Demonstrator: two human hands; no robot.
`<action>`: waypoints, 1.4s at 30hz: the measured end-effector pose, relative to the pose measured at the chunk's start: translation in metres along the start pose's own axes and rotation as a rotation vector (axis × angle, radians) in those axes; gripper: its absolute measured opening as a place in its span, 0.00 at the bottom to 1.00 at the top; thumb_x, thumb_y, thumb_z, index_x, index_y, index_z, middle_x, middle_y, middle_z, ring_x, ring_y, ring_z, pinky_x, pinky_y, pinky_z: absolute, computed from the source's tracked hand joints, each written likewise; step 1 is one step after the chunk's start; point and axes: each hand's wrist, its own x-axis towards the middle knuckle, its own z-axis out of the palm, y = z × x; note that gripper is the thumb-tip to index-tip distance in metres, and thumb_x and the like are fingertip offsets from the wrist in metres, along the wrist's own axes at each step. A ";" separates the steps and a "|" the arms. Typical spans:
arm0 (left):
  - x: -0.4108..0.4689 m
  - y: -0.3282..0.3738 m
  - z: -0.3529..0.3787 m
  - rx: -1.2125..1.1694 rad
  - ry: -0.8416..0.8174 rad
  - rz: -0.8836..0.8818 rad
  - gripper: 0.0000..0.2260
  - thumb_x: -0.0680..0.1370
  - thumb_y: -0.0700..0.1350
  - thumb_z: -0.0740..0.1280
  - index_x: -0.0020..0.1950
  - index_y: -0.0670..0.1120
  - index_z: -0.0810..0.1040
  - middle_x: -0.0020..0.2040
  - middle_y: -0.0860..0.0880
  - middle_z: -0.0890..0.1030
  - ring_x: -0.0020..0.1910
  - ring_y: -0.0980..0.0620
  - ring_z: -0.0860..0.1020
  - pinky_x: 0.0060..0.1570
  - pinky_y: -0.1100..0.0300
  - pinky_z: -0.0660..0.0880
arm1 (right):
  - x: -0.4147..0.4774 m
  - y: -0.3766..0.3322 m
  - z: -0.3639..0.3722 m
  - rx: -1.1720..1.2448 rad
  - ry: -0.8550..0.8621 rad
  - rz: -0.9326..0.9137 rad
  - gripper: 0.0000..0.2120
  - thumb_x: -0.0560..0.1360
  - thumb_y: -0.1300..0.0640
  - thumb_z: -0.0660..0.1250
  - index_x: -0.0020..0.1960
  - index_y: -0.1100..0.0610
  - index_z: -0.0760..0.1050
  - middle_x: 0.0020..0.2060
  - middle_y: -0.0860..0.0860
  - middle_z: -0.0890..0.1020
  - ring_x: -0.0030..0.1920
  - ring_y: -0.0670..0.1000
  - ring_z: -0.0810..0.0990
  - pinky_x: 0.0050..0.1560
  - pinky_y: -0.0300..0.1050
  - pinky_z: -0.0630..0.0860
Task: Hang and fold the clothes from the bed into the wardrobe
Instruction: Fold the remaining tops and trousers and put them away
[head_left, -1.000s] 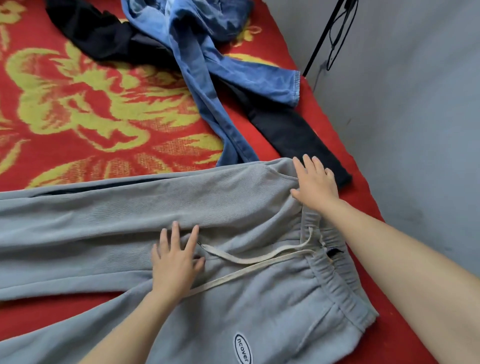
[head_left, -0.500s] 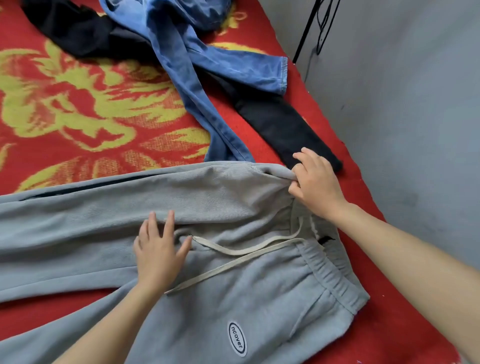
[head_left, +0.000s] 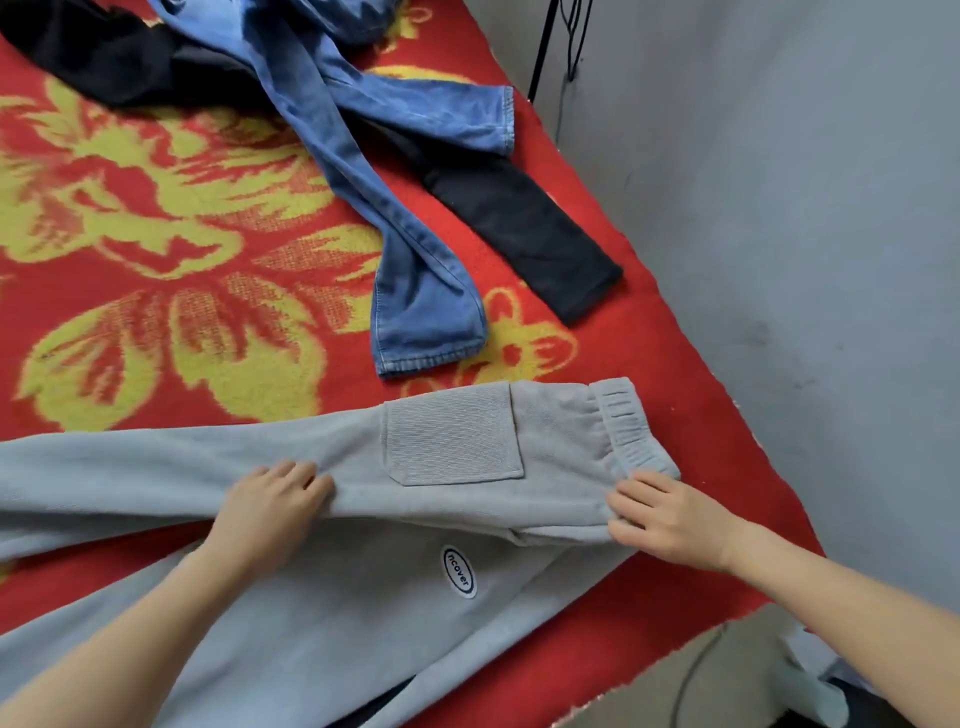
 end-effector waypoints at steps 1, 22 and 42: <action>-0.011 0.011 -0.004 -0.049 0.014 0.012 0.09 0.64 0.41 0.59 0.43 0.47 0.67 0.29 0.46 0.74 0.26 0.45 0.75 0.22 0.58 0.70 | -0.005 -0.001 0.002 -0.018 -0.014 0.031 0.07 0.73 0.66 0.60 0.45 0.55 0.67 0.35 0.51 0.78 0.34 0.53 0.76 0.44 0.46 0.73; -0.177 -0.008 -0.015 -0.138 -0.005 -0.886 0.19 0.71 0.49 0.56 0.49 0.39 0.81 0.48 0.37 0.79 0.46 0.37 0.78 0.36 0.45 0.74 | 0.240 -0.091 0.023 0.180 -0.192 0.221 0.11 0.62 0.57 0.53 0.24 0.56 0.70 0.21 0.50 0.72 0.20 0.52 0.71 0.21 0.35 0.59; -0.402 -0.135 -0.019 -0.630 -0.033 -1.521 0.14 0.75 0.36 0.67 0.61 0.39 0.77 0.59 0.40 0.76 0.60 0.39 0.71 0.62 0.49 0.64 | 0.594 -0.280 0.053 0.646 -0.385 0.780 0.21 0.77 0.46 0.62 0.59 0.63 0.70 0.58 0.58 0.73 0.59 0.59 0.73 0.50 0.50 0.69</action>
